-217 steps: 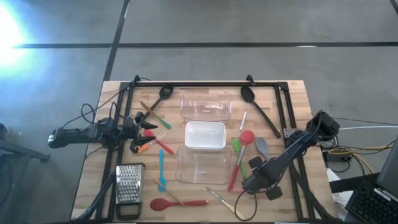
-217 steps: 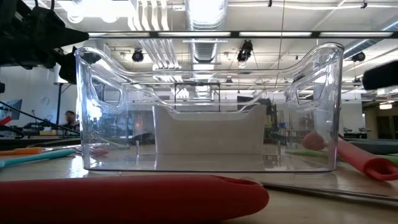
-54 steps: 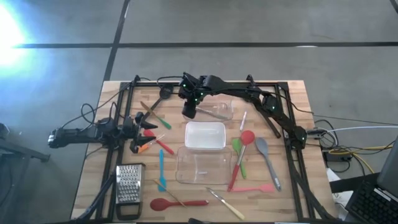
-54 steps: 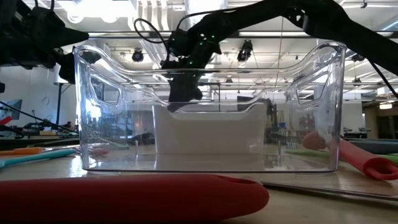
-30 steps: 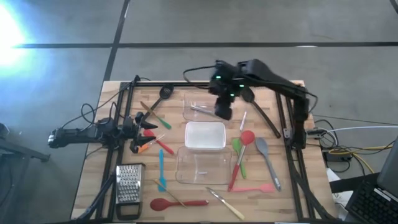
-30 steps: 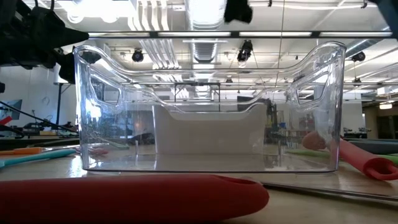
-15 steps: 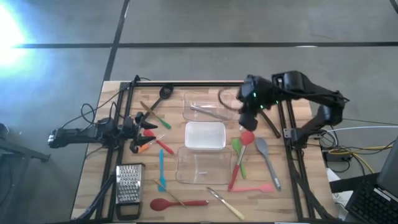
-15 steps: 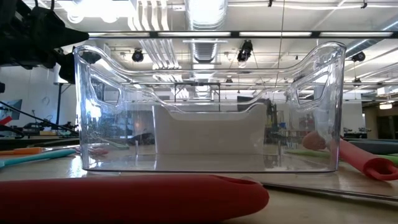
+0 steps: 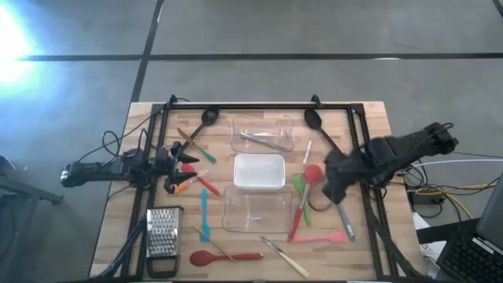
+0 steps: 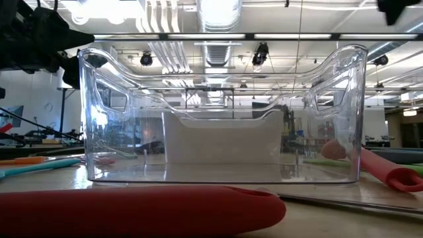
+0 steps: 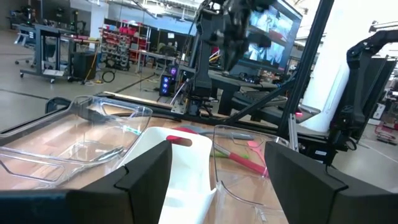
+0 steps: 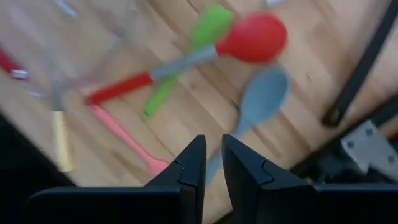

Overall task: Pick & Place Kitchen Items
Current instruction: Put the blue serving spoon into the bottom transparent bin

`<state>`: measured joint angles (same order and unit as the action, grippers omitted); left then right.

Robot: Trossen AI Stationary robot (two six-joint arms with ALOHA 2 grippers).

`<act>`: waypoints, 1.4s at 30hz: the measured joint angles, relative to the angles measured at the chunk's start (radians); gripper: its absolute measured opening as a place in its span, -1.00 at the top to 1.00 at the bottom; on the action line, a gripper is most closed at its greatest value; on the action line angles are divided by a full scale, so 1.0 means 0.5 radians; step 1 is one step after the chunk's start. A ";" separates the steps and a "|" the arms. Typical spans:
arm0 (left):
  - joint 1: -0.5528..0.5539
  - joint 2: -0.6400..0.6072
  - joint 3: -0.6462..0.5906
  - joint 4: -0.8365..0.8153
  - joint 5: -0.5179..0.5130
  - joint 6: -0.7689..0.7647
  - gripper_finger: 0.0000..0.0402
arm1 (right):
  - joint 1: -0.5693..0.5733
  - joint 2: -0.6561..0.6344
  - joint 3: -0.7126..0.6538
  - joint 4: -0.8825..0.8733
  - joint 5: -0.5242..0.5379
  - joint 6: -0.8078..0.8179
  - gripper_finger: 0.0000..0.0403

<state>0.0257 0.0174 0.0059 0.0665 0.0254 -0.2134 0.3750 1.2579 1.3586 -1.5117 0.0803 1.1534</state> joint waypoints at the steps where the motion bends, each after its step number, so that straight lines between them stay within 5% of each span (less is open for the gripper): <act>1: 0.000 0.001 0.000 0.000 0.000 0.000 -0.30 | 0.058 -0.022 -0.070 0.006 0.014 0.096 0.76; 8: 0.000 0.000 0.000 0.000 0.000 0.000 -0.30 | 0.393 -0.129 -0.503 0.143 0.146 0.723 0.72; 15: -0.001 0.000 0.000 -0.001 0.000 0.000 -0.30 | 0.542 -0.159 -0.870 0.509 0.046 1.104 0.59; 31: 0.000 0.000 0.000 0.000 0.000 0.000 -0.30 | 0.568 -0.156 -1.381 0.991 -0.056 1.399 0.17; 42: -0.001 0.000 0.000 0.000 0.000 0.000 -0.30 | 0.559 -0.156 -1.716 1.356 -0.050 1.501 0.13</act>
<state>0.0254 0.0176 0.0059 0.0666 0.0254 -0.2134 0.6544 1.1801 0.5007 -0.8337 0.0551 1.9038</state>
